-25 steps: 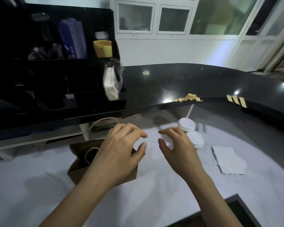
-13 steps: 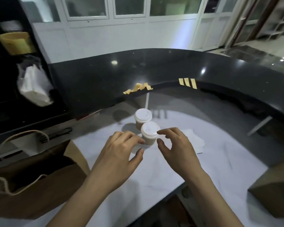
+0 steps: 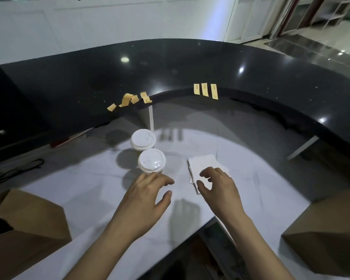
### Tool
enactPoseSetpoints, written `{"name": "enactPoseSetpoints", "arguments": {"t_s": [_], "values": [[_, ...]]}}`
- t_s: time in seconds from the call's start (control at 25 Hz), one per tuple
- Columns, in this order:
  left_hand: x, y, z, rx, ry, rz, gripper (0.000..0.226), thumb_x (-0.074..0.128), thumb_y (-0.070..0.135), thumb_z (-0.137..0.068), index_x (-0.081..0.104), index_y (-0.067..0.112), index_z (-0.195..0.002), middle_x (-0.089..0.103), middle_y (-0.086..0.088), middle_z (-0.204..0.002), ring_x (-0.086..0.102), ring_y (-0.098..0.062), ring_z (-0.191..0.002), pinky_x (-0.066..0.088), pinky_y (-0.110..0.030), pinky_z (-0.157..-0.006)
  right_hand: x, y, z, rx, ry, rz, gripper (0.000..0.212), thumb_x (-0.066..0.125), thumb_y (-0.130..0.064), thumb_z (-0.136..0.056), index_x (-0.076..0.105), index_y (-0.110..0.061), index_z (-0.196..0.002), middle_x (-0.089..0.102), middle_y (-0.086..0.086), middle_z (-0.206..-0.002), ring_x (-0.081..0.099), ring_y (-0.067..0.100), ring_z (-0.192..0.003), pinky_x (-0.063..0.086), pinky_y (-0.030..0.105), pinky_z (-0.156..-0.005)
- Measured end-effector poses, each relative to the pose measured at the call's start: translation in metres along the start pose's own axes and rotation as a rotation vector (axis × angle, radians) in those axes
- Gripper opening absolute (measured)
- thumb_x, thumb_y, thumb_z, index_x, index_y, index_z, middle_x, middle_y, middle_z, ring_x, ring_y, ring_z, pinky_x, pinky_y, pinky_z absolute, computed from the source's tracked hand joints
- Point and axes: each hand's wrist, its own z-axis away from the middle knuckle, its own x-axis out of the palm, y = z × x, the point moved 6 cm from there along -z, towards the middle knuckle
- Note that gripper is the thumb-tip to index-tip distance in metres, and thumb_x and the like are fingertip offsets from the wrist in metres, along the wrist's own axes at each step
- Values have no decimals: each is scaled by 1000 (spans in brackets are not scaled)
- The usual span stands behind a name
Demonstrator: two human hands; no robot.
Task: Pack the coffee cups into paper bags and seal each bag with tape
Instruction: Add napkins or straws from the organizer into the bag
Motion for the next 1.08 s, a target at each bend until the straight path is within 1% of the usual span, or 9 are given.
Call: {"name": "enactPoseSetpoints", "arguments": {"t_s": [0.12,0.28,0.36,0.44,0.52,0.68,0.8,0.92,1.08], "values": [[15,-1,-7,-36,-20,13,24,58,34,-97,62,36,-121,59,22,-113,43,3,-112,37,-19,-97,20,26,-12,11,-40,39,20,73,-33,-87,61,-23,-100,63,-7,-93,60,21,-87,46,36,-77],[24,-5,-15,-83,-20,14,25,58,35,-97,60,36,-122,59,23,-112,44,2,-111,38,-19,-97,48,43,-27,-26,-62,117,28,77,-34,-81,61,-20,-99,61,-3,-90,57,26,-83,40,35,-73],[24,-9,-15,-116,-8,7,25,58,36,-97,60,37,-122,59,23,-112,44,3,-112,35,-14,-96,63,49,-30,-53,-77,191,33,81,-33,-75,61,-18,-96,61,-2,-87,57,27,-79,39,36,-69],[24,-14,-13,-147,-8,1,25,58,37,-98,60,38,-123,59,24,-112,43,3,-112,31,-8,-95,76,53,-31,-103,-89,280,36,86,-22,-64,60,-16,-87,59,-2,-77,56,28,-68,36,34,-61],[23,-18,-11,-179,-9,-2,26,57,37,-98,59,40,-124,58,26,-112,42,4,-112,30,-6,-94,82,55,-32,-155,-54,328,35,87,-11,-58,58,-15,-78,54,-2,-69,52,27,-60,31,32,-57],[21,-20,-9,-208,-4,-11,27,55,38,-98,58,41,-124,57,27,-112,42,3,-114,34,-12,-96,85,61,-39,-162,-20,323,22,84,-14,-71,62,-17,-75,53,-2,-68,50,26,-61,32,33,-59],[20,-20,-9,-208,-2,-14,27,55,38,-98,57,41,-125,57,27,-112,42,4,-114,34,-12,-96,83,65,-45,-110,-26,241,19,81,-13,-76,63,-18,-72,54,-3,-66,49,26,-61,31,33,-60],[21,-22,-8,-214,-4,-15,27,55,38,-98,57,42,-125,57,27,-112,43,2,-115,37,-17,-97,78,70,-50,-37,-12,120,16,78,-13,-78,64,-18,-73,59,-3,-69,52,27,-65,34,36,-63],[21,-22,-7,-204,-1,-17,26,56,38,-98,57,41,-124,57,27,-112,43,3,-114,33,-10,-95,73,74,-53,25,-42,-32,14,75,-30,-86,66,-23,-77,66,-9,-76,61,21,-77,44,41,-74]]}}
